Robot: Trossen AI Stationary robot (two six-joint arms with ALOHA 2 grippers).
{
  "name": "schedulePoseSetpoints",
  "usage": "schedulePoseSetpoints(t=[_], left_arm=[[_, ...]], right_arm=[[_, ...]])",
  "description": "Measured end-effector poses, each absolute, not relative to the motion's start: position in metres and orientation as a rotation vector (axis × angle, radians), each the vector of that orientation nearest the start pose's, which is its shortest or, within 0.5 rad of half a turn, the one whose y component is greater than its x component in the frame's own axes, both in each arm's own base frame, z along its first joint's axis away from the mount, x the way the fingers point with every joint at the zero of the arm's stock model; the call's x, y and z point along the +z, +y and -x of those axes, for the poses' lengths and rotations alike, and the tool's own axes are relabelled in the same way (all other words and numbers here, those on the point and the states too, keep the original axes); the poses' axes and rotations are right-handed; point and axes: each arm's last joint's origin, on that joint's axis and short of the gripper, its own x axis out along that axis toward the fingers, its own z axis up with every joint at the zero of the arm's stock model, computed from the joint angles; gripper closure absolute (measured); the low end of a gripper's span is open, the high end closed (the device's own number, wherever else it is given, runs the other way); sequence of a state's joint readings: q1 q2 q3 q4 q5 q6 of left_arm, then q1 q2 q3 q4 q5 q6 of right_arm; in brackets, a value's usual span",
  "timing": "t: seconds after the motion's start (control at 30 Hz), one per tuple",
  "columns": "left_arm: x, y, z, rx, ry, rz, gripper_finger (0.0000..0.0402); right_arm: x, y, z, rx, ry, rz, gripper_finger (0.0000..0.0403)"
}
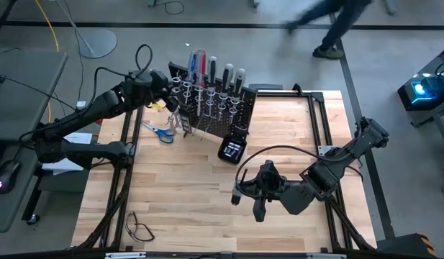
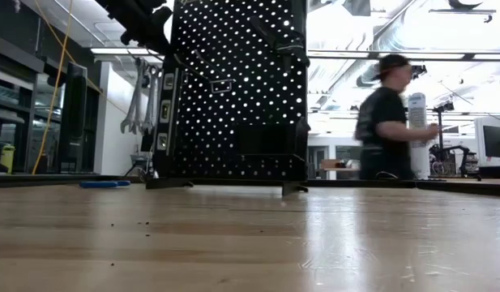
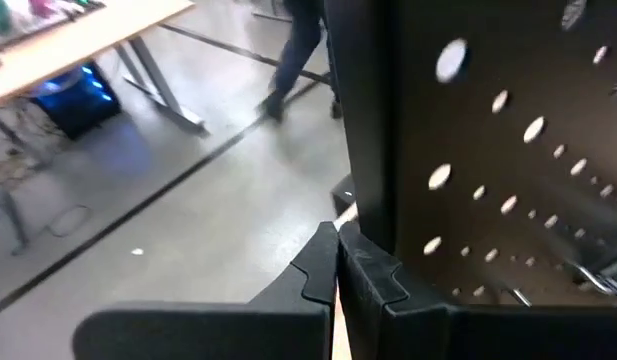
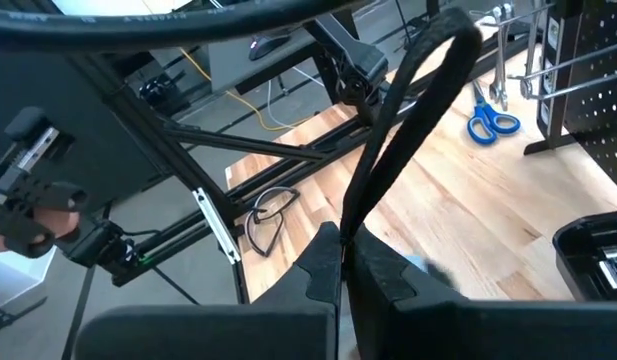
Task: Hang tools onto peg board
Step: Hang the gray tape measure on the pegboard
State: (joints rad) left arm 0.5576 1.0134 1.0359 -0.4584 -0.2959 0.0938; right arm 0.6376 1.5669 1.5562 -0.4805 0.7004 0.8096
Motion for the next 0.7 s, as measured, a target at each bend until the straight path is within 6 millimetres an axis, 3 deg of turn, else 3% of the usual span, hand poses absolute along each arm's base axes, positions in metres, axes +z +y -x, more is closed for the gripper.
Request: schedulePoseSetpoints(t=[0.7], left_arm=[[0.354,0.091,-0.181,0.654,0.457,0.045,0.0401]], right_arm=[[0.382,0.189,-0.288,-0.213,0.332,-0.469,0.0403]])
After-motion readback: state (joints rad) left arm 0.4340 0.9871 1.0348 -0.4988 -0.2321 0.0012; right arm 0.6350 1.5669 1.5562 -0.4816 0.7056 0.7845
